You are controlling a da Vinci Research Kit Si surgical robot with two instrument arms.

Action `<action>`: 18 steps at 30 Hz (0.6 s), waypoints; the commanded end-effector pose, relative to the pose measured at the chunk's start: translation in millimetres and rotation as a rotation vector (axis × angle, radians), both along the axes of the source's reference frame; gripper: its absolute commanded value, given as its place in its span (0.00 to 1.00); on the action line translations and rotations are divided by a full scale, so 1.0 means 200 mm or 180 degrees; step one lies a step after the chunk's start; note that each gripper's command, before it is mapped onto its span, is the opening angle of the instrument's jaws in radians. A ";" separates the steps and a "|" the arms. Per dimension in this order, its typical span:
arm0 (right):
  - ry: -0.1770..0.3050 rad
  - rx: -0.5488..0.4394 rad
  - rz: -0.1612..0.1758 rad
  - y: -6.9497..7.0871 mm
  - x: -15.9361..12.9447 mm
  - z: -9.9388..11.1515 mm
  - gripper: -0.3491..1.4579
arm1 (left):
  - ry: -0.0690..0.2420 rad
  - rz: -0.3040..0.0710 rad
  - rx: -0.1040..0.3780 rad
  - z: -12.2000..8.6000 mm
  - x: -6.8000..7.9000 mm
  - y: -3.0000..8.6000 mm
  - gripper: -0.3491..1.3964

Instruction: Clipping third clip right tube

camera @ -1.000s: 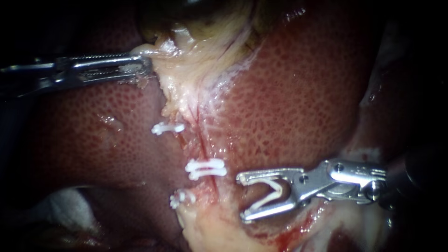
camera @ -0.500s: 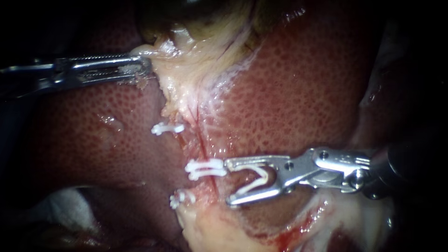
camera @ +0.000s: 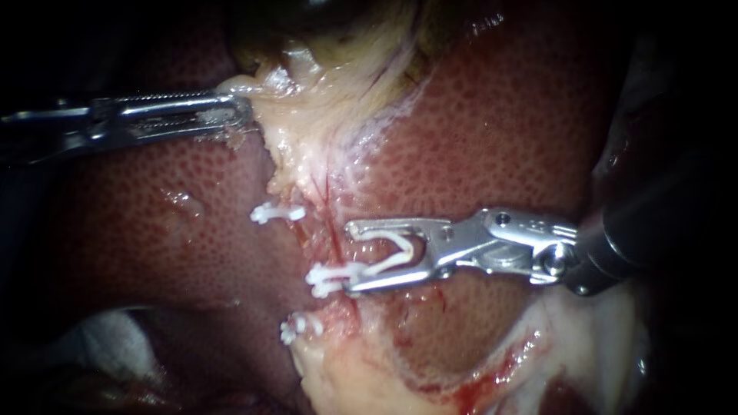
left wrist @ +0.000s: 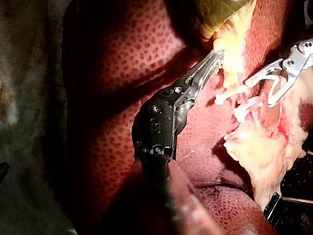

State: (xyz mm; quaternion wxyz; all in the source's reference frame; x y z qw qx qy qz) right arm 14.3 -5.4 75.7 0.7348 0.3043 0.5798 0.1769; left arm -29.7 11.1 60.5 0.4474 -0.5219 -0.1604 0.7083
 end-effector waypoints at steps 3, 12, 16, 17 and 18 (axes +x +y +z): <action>-0.0014 -0.0002 0.0021 0.002 0.001 0.002 0.47 | 0.0003 -0.0002 -0.0001 0.000 0.000 0.000 0.00; -0.0067 0.0047 0.0061 0.005 0.008 0.006 0.47 | 0.0014 -0.0015 -0.0006 0.000 -0.002 -0.001 0.00; -0.0090 0.0161 0.0082 0.006 0.013 0.005 0.47 | 0.0016 -0.0017 -0.0007 0.000 -0.002 -0.001 0.00; -0.0094 0.0200 0.0083 0.006 0.014 0.005 0.47 | 0.0016 -0.0017 -0.0007 0.000 -0.002 -0.001 0.00; -0.0105 0.0237 0.0078 0.006 0.015 0.005 0.47 | 0.0016 -0.0017 -0.0007 0.000 -0.002 -0.001 0.00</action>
